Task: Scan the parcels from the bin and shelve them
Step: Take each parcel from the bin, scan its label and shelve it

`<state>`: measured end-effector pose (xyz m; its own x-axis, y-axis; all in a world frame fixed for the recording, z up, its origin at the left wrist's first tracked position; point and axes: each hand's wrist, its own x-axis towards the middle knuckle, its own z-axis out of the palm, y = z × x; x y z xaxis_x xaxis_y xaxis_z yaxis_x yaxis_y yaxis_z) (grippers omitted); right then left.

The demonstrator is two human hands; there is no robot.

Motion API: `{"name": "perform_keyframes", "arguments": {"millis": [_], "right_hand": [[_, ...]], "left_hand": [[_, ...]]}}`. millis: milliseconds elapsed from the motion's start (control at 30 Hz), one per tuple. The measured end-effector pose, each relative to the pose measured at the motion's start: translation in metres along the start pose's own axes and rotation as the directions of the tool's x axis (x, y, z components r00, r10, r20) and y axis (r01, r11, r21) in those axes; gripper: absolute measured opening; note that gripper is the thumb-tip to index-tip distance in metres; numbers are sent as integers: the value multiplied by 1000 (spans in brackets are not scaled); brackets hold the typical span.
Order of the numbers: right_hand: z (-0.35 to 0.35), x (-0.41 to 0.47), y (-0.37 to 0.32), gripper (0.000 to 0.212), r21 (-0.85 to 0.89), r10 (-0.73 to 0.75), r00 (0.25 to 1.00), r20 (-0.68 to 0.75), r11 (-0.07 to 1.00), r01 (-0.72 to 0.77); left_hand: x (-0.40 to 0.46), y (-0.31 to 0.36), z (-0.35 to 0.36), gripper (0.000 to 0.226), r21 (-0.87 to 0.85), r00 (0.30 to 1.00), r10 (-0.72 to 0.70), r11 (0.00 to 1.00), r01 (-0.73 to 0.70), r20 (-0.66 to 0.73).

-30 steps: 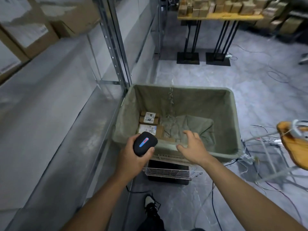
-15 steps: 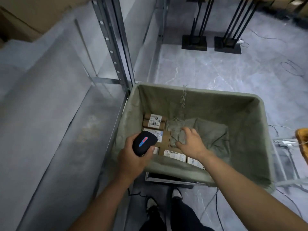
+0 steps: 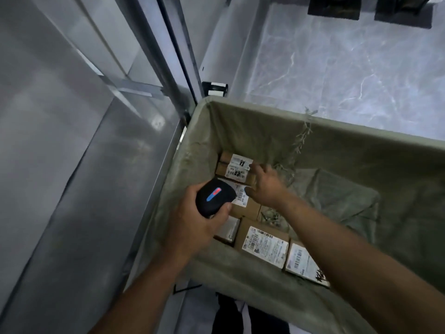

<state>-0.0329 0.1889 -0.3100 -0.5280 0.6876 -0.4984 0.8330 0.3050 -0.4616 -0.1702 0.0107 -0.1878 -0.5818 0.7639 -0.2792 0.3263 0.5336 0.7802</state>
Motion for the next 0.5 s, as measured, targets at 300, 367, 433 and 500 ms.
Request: {"name": "perform_keyframes", "arguments": {"millis": [300, 367, 433, 500], "right_hand": [[25, 73, 19, 90, -247, -112, 993, 45, 962, 120], [28, 83, 22, 94, -289, -112, 991, 74, 949, 128], [30, 89, 25, 96, -306, -104, 990, 93, 943, 128], [33, 91, 27, 94, -314, -109, 990, 88, 940, 131]], "left_hand": [[35, -3, 15, 63, -18, 997, -63, 998, 62, -47], [42, -3, 16, 61, 3, 997, -65, 998, 65, -51], [46, -4, 16, 60, 17, 996, -67, 998, 68, -53], [47, -5, 17, 60, 14, 996, -76, 997, 77, -51]]}}
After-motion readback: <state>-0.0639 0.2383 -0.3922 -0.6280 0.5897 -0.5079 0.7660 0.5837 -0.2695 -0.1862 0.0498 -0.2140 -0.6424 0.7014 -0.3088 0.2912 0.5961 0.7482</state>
